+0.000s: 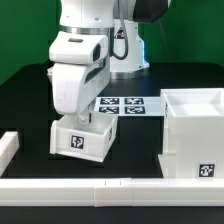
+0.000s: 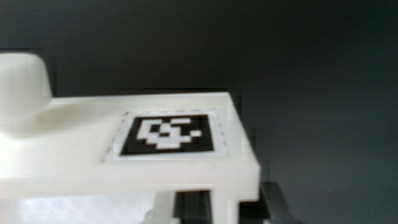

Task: Assemble drawer

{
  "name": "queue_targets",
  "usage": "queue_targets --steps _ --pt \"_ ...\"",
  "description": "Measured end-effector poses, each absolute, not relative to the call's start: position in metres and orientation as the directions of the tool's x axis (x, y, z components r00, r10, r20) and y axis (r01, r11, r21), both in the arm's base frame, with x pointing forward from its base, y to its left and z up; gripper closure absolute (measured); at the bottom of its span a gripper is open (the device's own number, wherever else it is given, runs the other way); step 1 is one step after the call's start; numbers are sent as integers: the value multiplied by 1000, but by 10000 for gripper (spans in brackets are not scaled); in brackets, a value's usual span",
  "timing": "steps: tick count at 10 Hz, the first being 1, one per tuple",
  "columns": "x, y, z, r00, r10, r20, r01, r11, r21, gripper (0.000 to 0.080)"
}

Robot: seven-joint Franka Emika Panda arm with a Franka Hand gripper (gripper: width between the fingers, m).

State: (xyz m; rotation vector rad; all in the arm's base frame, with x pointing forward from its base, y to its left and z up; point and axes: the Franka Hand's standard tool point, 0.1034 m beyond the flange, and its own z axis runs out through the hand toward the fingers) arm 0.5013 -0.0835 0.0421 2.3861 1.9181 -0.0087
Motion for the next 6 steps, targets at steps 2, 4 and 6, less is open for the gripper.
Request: queue_targets --steps 2,4,6 --pt "512 -80 44 130 990 -45 990 -127 68 761" --pt "511 -81 43 134 990 -46 989 -131 65 761" --pt "510 -84 41 101 994 -48 993 -98 59 761"
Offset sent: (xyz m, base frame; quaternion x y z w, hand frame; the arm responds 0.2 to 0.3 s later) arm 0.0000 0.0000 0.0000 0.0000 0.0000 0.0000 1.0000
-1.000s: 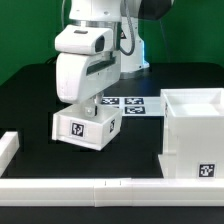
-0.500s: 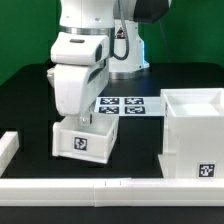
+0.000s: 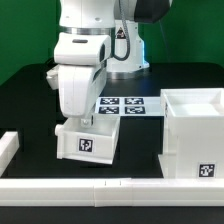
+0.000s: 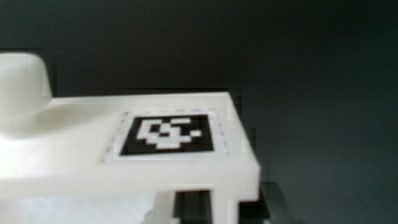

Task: Assemble drawer

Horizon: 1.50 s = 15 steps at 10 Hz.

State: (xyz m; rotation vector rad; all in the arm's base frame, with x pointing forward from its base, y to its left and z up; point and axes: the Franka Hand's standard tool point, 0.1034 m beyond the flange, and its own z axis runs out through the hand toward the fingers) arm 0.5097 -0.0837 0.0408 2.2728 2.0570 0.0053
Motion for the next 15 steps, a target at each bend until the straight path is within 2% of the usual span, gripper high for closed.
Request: queue_targets --steps 3,4,9,10,12,15 --pt "528 -82 39 28 999 -45 999 -27 17 761" --pt "536 -78 39 5 999 -42 1000 -5 17 761" --pt "535 -78 38 17 999 -43 1000 -17 5 761" --pt "541 -71 37 19 999 -40 1000 -19 -7 761" --pt "556 -53 36 0 1000 -28 1000 1 5 761" --pt "554 -39 34 -22 1000 -18 1000 22 6 761"
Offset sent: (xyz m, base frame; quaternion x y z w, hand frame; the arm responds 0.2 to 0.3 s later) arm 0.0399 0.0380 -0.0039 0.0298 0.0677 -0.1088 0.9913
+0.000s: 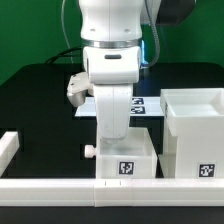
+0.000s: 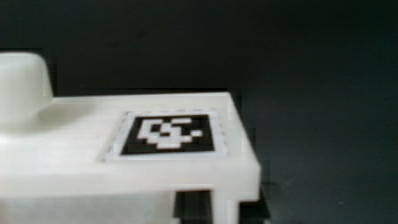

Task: Assemble drawer

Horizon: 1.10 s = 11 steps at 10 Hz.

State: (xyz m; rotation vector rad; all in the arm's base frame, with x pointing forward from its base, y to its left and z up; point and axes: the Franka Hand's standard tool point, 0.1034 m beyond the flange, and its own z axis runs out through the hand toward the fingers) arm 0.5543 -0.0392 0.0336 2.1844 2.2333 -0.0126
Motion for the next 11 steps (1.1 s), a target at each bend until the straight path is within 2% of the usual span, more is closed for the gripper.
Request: queue_targets --steps 4,7,11 --pt "554 -40 33 -20 1000 -19 1000 20 6 761" --pt "553 -23 33 -27 999 -18 1000 27 -7 761" --pt "556 -11 34 -32 999 -10 999 32 -3 761"
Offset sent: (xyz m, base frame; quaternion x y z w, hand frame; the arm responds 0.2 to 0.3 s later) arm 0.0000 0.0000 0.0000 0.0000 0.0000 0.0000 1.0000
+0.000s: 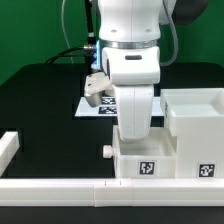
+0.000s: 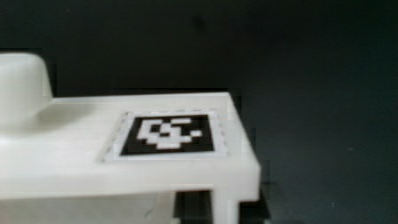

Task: Assemble drawer

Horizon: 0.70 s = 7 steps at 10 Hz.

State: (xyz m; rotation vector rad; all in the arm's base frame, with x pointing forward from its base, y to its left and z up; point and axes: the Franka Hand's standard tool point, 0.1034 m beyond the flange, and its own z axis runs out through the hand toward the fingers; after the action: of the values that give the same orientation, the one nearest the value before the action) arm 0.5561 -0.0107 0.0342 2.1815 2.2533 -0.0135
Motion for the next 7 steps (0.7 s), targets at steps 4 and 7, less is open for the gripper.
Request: queue_targets --steps 4,7 --pt "556 -11 31 -8 1000 -10 1000 8 -6 761" --pt "556 -13 30 -4 1000 -10 1000 4 -7 761"
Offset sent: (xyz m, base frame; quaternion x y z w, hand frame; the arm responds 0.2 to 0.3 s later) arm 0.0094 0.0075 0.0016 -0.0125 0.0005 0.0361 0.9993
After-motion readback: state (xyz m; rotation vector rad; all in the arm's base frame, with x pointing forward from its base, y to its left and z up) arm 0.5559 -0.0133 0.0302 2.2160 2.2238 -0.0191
